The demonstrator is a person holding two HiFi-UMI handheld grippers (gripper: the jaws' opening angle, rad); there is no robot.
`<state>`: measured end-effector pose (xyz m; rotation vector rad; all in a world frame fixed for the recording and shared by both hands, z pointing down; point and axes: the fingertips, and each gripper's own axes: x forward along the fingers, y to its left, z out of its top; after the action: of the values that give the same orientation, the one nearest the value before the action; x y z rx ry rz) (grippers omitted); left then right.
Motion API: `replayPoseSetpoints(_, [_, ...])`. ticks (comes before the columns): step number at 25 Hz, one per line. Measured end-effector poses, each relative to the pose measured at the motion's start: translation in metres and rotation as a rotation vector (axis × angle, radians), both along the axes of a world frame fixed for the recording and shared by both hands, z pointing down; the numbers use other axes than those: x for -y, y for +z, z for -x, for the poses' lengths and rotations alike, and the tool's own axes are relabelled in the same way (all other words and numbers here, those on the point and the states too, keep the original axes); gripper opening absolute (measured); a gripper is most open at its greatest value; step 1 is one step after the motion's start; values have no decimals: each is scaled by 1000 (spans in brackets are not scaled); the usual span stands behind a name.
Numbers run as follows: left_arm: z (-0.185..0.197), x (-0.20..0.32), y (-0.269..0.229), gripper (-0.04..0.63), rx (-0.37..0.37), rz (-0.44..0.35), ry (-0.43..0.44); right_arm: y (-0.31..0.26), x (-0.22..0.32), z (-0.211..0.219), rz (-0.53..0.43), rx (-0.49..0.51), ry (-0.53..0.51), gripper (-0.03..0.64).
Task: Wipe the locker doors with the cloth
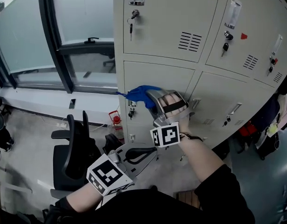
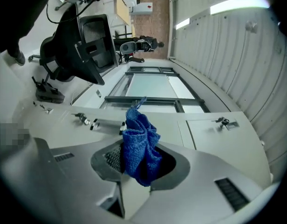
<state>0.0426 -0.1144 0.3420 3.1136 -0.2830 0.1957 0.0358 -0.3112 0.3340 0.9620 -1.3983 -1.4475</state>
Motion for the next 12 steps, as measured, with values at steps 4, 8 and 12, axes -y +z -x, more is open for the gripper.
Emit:
replayPoseSetpoints(4, [24, 3, 2, 8, 3, 5, -40, 13, 20, 41, 27, -1, -30, 102])
replayPoseSetpoints(8, [40, 6, 11, 8, 13, 23, -71, 22, 35, 49, 38, -8, -29, 101])
replayPoseSetpoints(12, [41, 8, 15, 8, 23, 33, -72, 18, 33, 36, 31, 0, -17, 101])
